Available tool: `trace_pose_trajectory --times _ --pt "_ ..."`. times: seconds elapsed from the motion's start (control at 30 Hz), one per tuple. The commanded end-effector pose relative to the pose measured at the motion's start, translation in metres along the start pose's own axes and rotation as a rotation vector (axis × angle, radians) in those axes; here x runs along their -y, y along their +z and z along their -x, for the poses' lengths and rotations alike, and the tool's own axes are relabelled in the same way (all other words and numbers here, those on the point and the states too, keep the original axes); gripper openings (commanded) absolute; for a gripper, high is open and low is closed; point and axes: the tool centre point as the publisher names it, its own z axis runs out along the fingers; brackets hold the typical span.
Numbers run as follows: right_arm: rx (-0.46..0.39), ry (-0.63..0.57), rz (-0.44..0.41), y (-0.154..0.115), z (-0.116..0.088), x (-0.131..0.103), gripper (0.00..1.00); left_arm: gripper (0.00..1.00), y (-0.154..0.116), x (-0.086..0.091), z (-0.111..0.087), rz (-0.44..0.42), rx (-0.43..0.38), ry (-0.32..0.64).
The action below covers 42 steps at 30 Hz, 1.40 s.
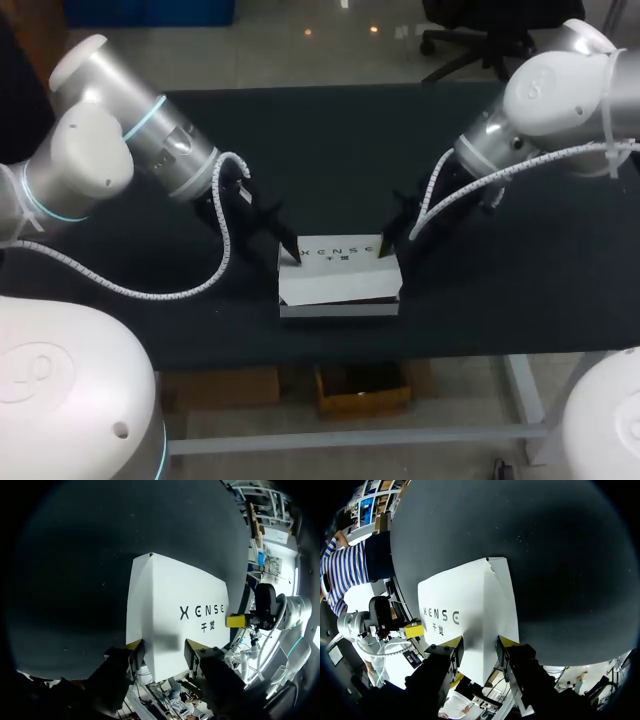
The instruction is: Assemble the packaging by folding the flat box into shape, placing the metal phone stand inside, and closing the box properly
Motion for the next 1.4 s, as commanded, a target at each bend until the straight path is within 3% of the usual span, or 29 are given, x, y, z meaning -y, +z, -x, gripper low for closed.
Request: trace_pose_trajectory --times 0.03,1.4 --pt "-0.001 -0.004 -0.009 0.0012 -0.0047 -0.0029 0.4 0.54 0.0031 0.0083 -0.0032 0.075 0.002 0.006" --pt "-0.004 -0.01 -0.018 0.0047 -0.007 -0.0072 0.4 0.65 0.0008 0.0079 -0.0036 -0.018 -0.004 0.045"
